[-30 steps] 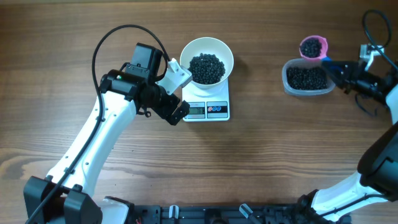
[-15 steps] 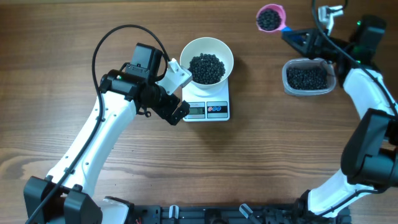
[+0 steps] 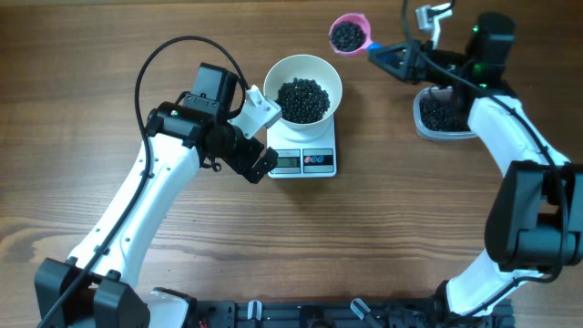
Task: Scoop item into bowl and weigh 150g on scale
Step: 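Lift the filled scoop and carry it left over the white bowl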
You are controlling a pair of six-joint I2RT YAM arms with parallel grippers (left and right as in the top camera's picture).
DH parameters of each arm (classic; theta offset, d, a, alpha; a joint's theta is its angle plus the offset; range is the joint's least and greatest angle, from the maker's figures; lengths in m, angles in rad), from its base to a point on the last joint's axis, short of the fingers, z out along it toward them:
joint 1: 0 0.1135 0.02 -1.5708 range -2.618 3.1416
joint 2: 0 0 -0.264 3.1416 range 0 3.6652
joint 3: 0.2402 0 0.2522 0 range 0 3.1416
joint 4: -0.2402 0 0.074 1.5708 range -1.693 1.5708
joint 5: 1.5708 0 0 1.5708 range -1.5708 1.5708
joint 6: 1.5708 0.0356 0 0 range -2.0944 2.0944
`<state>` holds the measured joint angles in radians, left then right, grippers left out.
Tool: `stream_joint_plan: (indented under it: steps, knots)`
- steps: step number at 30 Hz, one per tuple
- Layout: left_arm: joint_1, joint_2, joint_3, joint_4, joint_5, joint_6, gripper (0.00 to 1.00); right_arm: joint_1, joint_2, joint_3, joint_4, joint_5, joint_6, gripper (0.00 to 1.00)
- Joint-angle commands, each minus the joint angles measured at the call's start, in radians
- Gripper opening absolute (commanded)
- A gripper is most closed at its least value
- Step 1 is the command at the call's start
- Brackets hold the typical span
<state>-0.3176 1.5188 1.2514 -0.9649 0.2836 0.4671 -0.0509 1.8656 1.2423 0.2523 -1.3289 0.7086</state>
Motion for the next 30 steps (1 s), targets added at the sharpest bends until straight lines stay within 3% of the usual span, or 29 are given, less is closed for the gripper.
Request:
stream_joint_plan:
  steps: [1, 10, 19, 30]
  knots:
    - [0.006, 0.006, 0.007, 0.000, 0.014, 0.016, 1.00, 0.035, 0.013, 0.008, 0.007, 0.039, -0.094, 0.04]
    - [0.006, 0.006, 0.007, 0.000, 0.014, 0.016, 1.00, 0.092, 0.013, 0.008, -0.002, 0.096, -0.116, 0.04]
    - [0.006, 0.006, 0.007, 0.000, 0.014, 0.016, 1.00, 0.105, 0.013, 0.008, -0.146, 0.294, -0.341, 0.04]
    - [0.006, 0.006, 0.007, 0.000, 0.014, 0.016, 1.00, 0.132, 0.013, 0.082, -0.220, 0.341, -0.394, 0.04]
